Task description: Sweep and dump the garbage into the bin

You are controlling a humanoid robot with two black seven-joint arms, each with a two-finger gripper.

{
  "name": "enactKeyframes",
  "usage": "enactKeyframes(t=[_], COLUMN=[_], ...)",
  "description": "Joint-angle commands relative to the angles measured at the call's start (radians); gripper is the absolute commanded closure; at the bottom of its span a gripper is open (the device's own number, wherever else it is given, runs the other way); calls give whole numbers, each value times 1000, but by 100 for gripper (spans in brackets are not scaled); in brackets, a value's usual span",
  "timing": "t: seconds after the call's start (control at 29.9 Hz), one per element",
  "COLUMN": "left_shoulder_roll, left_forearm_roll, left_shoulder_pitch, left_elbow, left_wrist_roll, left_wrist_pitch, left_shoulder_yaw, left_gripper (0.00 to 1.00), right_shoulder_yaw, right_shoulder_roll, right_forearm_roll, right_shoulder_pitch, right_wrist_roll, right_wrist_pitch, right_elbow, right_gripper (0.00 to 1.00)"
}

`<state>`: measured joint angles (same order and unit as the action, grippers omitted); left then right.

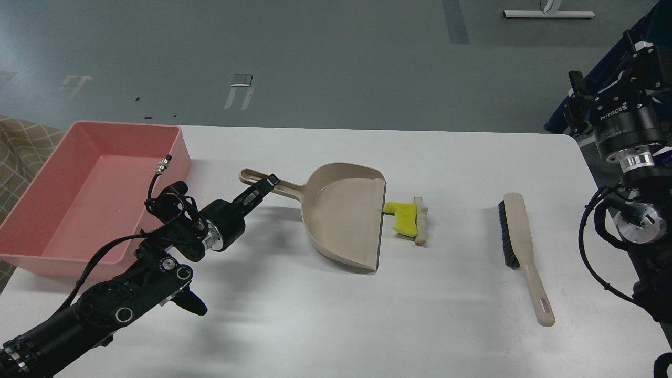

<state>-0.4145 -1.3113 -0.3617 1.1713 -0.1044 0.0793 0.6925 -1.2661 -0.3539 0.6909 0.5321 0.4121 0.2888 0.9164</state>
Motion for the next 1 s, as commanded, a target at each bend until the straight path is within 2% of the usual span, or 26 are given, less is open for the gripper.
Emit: enactKeyframes(t=[0.0, 0.13, 0.27, 0.54, 0.67, 0.8, 0.9, 0.97], left_shoulder_roll=[-3, -3, -4, -4, -1, 0, 2, 5], left_forearm_roll=[17, 17, 17, 17, 15, 15, 15, 15], left_shoulder_pitch=[0, 0, 1, 3, 3, 3, 3, 1], left_elbow=[4, 4, 5, 7, 8, 8, 8, 8], left_wrist_roll=[0, 0, -1, -1, -1, -1, -1, -1], left_wrist_pitch=[0, 0, 0, 0, 0, 0, 0, 0], left_shoulder_yaw=[-2, -1, -1, -1, 1, 2, 4, 4], left_gripper=[100, 100, 100, 100, 100, 100, 100, 100], right_shoulder_yaw=[136, 310, 494, 680, 775, 867, 939, 955], right_shoulder_roll=[-132, -261, -455, -778, -897, -965, -984, -984], right_forearm_roll=[30, 76, 84, 111, 111, 111, 124, 145], right_shoulder_pitch=[11, 40, 43, 23, 17, 11, 14, 15], right_wrist_roll=[-12, -15, -15, -10, 2, 5, -28, -91], right_wrist_pitch=[-2, -2, -2, 0, 7, 9, 9, 9], right_elbow=[50, 102, 189, 350, 427, 516, 582, 601], right_gripper=[0, 0, 0, 0, 0, 0, 0, 0])
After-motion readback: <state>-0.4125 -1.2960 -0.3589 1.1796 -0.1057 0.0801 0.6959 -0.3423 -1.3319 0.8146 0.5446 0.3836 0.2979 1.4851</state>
